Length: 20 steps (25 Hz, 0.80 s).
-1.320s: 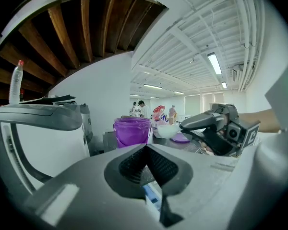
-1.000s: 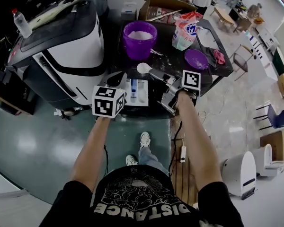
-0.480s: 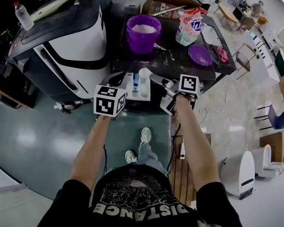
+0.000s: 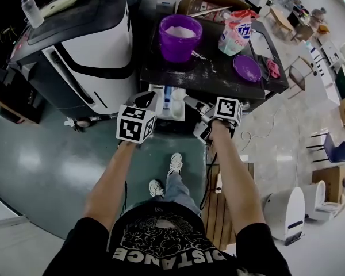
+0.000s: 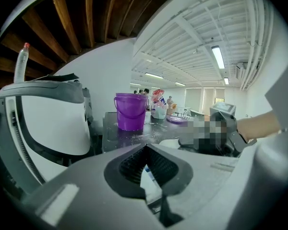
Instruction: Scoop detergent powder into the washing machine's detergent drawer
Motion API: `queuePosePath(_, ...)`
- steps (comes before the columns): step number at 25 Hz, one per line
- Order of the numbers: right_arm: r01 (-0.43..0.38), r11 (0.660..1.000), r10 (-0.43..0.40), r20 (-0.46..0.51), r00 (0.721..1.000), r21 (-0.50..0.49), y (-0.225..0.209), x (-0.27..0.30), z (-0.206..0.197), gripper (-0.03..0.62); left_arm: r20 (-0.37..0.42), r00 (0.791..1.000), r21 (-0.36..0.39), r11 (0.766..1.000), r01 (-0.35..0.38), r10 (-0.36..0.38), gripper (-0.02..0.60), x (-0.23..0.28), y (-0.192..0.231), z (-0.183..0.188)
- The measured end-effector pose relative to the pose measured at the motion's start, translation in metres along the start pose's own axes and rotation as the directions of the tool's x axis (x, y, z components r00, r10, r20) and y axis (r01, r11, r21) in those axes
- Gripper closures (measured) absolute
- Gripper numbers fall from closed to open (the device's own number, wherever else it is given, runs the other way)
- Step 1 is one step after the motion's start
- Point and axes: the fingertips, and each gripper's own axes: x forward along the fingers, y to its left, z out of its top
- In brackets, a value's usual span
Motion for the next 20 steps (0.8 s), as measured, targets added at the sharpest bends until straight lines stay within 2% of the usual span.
queuePosePath(6, 0.113, 0.987, -0.117, -0.034, 0.993, -0.111, -0.021, 0.004, -0.001, 0.557, -0.015, 1.000, -0.006, 1.000, 0.005, -0.005, 0.581, 0.003, 0.000, -0.007)
queuePosePath(11, 0.186, 0.946, -0.208, -0.057, 0.977, -0.265, -0.028, 0.009, 0.001, 0.557, -0.024, 1.000, -0.007, 1.000, -0.002, 0.002, 0.581, 0.005, 0.003, -0.012)
queuePosePath(14, 0.222, 0.886, -0.275, -0.076, 0.958, -0.406, -0.029, 0.012, 0.002, 0.559, -0.023, 1.000, -0.007, 1.000, -0.002, 0.001, 0.581, 0.007, 0.003, -0.011)
queuePosePath(17, 0.242, 0.793, -0.351, -0.094, 0.932, -0.560, -0.030, 0.015, 0.002, 0.560, -0.022, 1.000, -0.009, 1.000, -0.001, 0.001, 0.581, 0.008, 0.003, -0.009)
queuePosePath(20, 0.240, 0.701, -0.407, -0.101, 0.908, -0.672, -0.030, 0.019, 0.001, 0.560, -0.022, 1.000, -0.014, 1.000, -0.003, 0.003, 0.581, 0.008, 0.004, -0.007)
